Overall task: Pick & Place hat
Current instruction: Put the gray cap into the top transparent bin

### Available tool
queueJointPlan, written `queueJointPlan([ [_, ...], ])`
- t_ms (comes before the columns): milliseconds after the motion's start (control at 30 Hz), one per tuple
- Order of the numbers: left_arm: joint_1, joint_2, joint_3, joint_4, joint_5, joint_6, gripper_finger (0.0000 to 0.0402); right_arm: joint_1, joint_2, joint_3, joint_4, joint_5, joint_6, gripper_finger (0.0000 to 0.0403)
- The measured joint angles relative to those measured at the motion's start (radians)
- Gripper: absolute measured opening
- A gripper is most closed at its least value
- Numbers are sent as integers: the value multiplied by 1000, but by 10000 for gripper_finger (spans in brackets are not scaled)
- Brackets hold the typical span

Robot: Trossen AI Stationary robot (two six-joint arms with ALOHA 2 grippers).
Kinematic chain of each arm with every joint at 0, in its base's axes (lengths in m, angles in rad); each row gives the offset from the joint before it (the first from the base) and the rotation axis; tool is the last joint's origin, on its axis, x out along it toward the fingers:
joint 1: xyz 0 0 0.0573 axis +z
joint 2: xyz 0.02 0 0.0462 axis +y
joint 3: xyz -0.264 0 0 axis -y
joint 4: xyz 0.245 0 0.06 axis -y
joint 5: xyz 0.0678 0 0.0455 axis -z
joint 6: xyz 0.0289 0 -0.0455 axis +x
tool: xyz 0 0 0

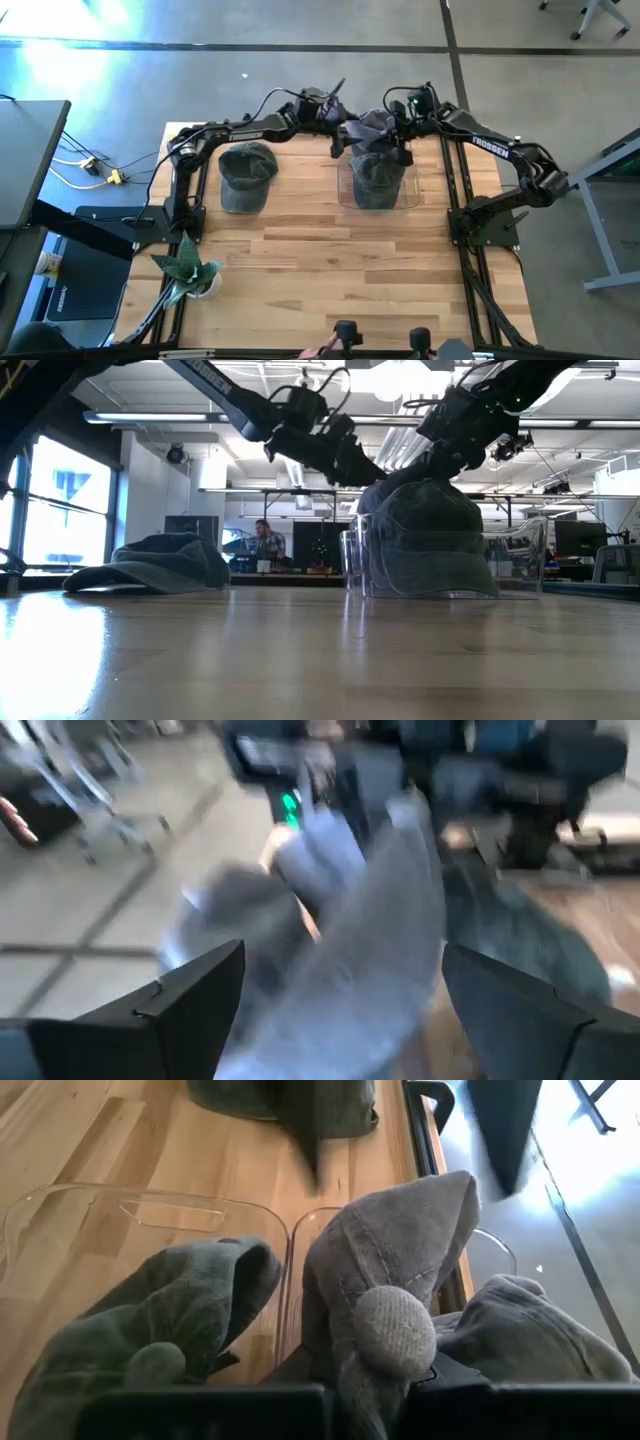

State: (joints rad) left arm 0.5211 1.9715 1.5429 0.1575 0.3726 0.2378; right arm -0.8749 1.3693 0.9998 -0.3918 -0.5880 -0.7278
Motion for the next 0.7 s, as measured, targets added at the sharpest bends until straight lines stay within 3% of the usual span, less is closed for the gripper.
queueJointPlan([
  [167, -22, 34, 23, 25, -22, 54, 336, -2, 0, 0, 10, 2, 35, 8],
  [267, -26, 53, 11, -43, -20, 66, 318, -8, 0, 0, 11, 0, 56, 12],
  [700, -38, 41, 15, -33, -51, 96, 171, -9, 0, 0, 8, -3, 125, 12],
])
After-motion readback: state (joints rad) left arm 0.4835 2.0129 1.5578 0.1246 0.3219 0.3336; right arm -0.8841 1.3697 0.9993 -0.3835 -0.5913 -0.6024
